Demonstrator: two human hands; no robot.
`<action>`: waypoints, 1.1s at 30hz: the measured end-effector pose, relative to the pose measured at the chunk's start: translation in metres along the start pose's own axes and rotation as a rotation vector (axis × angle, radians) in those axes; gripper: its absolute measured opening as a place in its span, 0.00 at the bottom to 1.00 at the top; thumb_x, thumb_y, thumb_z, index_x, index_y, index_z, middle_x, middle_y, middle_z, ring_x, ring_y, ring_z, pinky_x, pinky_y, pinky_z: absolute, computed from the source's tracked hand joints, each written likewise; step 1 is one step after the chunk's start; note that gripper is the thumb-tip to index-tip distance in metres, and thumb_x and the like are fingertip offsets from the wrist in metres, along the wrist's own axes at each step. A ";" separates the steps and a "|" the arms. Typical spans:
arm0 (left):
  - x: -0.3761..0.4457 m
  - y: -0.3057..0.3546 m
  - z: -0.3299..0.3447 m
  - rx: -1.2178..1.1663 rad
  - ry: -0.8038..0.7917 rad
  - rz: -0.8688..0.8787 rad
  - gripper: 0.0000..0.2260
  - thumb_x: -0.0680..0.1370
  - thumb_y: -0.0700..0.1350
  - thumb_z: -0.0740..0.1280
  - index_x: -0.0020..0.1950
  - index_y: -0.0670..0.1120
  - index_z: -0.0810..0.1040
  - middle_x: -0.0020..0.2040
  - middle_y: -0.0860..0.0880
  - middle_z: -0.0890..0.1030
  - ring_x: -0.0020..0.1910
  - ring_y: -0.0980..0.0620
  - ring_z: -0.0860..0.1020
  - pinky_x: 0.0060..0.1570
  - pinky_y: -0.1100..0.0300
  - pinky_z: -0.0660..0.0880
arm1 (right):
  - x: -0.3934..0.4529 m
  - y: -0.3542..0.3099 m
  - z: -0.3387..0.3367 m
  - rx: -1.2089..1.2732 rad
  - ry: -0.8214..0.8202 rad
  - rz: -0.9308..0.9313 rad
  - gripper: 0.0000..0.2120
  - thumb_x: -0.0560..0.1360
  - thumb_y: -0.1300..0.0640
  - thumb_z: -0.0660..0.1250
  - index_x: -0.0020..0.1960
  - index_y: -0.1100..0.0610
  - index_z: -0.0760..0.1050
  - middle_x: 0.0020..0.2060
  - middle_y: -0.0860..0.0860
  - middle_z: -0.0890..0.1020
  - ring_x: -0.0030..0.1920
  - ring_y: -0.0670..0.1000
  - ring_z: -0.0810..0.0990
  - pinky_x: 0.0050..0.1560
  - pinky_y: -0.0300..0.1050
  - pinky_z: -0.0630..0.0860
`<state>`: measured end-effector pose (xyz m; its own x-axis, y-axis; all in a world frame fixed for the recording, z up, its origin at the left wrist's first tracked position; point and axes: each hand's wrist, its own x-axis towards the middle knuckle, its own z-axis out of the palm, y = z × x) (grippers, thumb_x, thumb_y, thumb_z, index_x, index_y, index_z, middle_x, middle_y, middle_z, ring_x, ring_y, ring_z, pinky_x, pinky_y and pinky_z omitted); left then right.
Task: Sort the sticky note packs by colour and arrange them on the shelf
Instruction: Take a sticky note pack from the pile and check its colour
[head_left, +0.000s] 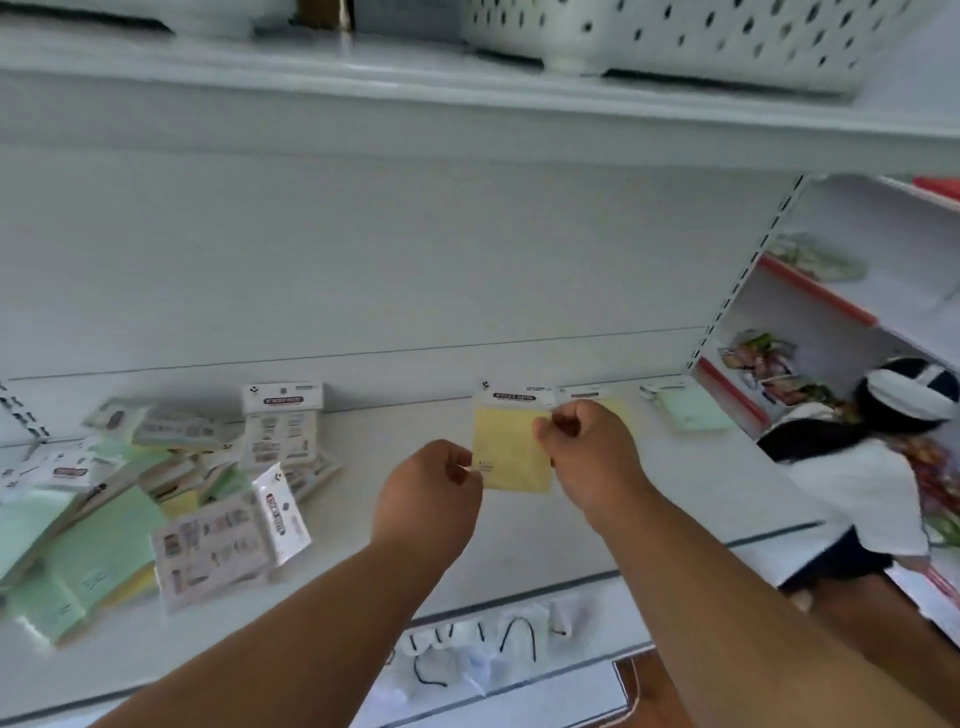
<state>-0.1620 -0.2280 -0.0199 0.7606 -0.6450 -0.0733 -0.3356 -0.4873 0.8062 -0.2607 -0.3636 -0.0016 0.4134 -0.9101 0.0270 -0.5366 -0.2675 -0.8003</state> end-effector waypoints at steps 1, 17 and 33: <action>0.003 0.009 0.017 0.057 0.006 0.018 0.04 0.75 0.47 0.65 0.47 0.55 0.77 0.39 0.57 0.80 0.37 0.57 0.77 0.32 0.63 0.71 | 0.011 0.013 -0.010 -0.034 0.001 -0.002 0.09 0.75 0.50 0.68 0.51 0.55 0.77 0.46 0.49 0.81 0.48 0.52 0.80 0.52 0.46 0.76; 0.075 0.087 0.174 0.333 0.035 -0.192 0.07 0.75 0.48 0.64 0.50 0.52 0.79 0.47 0.52 0.82 0.46 0.48 0.79 0.42 0.59 0.75 | 0.162 0.106 -0.052 -0.486 -0.181 -0.116 0.11 0.74 0.55 0.63 0.52 0.60 0.78 0.50 0.57 0.82 0.54 0.60 0.79 0.45 0.43 0.69; 0.001 -0.005 0.017 0.254 0.286 -0.221 0.08 0.77 0.49 0.63 0.55 0.56 0.77 0.49 0.57 0.80 0.46 0.55 0.78 0.46 0.58 0.76 | 0.038 -0.016 0.065 -0.295 -0.457 -0.504 0.09 0.76 0.48 0.64 0.49 0.53 0.77 0.43 0.48 0.81 0.44 0.51 0.78 0.43 0.43 0.73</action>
<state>-0.1687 -0.2363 -0.0342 0.9405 -0.3380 -0.0334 -0.2468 -0.7477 0.6165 -0.1887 -0.3736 -0.0267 0.8923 -0.4492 0.0446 -0.3498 -0.7505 -0.5607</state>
